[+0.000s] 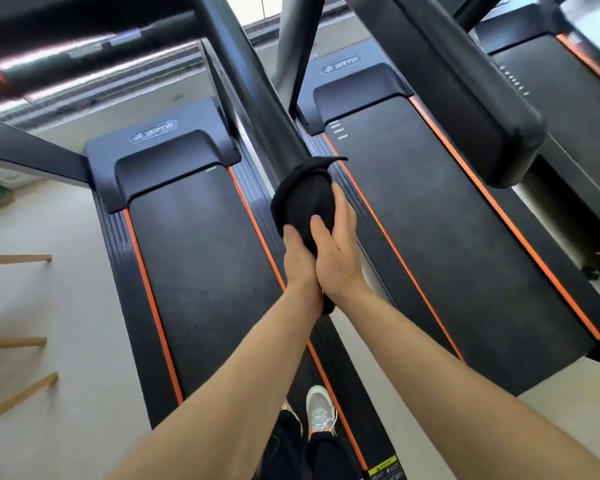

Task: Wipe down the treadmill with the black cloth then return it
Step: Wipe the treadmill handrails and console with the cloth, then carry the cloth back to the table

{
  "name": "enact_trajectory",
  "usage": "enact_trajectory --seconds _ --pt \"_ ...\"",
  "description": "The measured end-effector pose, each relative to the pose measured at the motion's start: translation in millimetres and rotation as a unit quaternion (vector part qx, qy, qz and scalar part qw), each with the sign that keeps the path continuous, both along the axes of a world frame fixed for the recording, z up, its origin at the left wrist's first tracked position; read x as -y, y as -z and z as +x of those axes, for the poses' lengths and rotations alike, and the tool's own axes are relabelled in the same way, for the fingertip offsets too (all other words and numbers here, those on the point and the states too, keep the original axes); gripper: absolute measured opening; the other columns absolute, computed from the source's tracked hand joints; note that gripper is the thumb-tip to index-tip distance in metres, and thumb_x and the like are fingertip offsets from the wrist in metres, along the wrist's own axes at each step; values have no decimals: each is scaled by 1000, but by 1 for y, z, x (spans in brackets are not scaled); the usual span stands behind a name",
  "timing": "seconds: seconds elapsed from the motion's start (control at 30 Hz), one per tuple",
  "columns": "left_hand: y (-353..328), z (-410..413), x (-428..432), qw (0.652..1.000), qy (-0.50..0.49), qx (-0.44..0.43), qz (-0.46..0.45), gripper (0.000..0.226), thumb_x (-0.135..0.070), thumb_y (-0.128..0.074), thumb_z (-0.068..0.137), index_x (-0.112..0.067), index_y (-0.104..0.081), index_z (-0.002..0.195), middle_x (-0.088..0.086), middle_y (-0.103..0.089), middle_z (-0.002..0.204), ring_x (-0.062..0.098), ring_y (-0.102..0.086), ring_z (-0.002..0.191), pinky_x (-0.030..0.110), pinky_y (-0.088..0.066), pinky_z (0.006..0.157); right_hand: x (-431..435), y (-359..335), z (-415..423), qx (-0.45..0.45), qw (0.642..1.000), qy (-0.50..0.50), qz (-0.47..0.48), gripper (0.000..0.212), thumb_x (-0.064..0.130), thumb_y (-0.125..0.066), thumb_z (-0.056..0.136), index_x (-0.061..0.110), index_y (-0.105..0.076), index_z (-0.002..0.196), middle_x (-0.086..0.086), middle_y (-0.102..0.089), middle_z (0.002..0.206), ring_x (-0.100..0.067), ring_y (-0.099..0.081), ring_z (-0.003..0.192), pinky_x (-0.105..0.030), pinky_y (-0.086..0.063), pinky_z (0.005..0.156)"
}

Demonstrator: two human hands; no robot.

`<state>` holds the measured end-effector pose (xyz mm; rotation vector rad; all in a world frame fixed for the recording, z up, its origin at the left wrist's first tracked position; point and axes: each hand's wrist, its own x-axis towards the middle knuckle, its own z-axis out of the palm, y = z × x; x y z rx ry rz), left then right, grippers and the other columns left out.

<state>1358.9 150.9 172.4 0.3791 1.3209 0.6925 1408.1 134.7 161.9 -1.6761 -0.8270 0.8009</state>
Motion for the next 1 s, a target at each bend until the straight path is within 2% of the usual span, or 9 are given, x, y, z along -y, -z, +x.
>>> enact_trajectory --seconds 0.07,0.13,0.3,0.43,0.53,0.63,0.7,0.87,1.0 --pt "-7 -17 5 997 51 -49 33 40 -48 -46 99 -23 -61 125 0 -69 115 21 -65 106 42 -53 95 -5 -12 5 0 1000 -14 -21 59 28 -47 97 27 -30 153 5 -35 152 -7 -33 138 -39 -30 118" --pt "-15 -39 3 984 94 -120 91 27 -38 -57 94 -18 -67 108 3 -73 105 26 -69 103 49 -55 93 -3 -24 4 24 999 -8 -44 55 25 -54 97 27 -38 149 4 -41 146 -11 -39 135 -36 -34 114" --pt "-67 -93 -2 970 145 -135 138 13 -20 -69 90 -11 -71 99 7 -76 93 21 -72 79 28 -54 58 18 -64 -10 156 983 43 -85 45 9 -65 78 24 -58 120 3 -58 109 -21 -57 105 -29 -44 86" --pt "-98 -135 0 935 171 -239 199 8 -9 -69 82 -8 -66 89 11 -70 82 25 -68 76 40 -59 66 21 -95 -28 108 971 -168 -130 72 7 -63 79 31 -38 142 4 -59 89 -18 -61 84 -32 -47 76" --pt "-119 -163 5 910 181 -295 231 15 -9 -67 81 -17 -57 73 -1 -59 69 17 -58 69 30 -46 64 19 -106 -48 93 936 -290 -177 87 9 -63 80 37 -25 152 6 -58 80 -13 -61 77 -25 -46 66" --pt "-132 -190 12 892 182 -318 263 15 -11 -71 82 -17 -59 76 -3 -60 70 13 -58 68 26 -43 65 16 -118 -70 60 901 -382 -198 85 14 -65 76 44 -31 148 6 -64 92 -16 -67 89 -37 -57 84" --pt "-139 -210 16 884 173 -333 279 15 -14 -74 82 -16 -60 77 -5 -60 69 8 -57 64 19 -42 62 14 -131 -88 27 877 -440 -193 68 12 -64 80 40 -44 138 4 -68 106 -13 -67 97 -36 -56 92" --pt "-161 -273 28 901 133 -314 268 26 -31 -74 85 -12 -62 72 -2 -60 69 9 -56 65 25 -46 67 7 -163 -149 -60 834 -506 -211 24 15 -51 96 20 -59 118 -5 -68 110 -21 -66 103 -36 -52 91" --pt "-183 -339 46 902 126 -345 228 30 -33 -51 85 -11 -68 74 7 -62 81 19 -53 78 42 -48 80 1 -182 -212 -9 816 -529 -232 23 24 -45 100 16 -63 113 -6 -69 108 -22 -65 99 -35 -52 82"
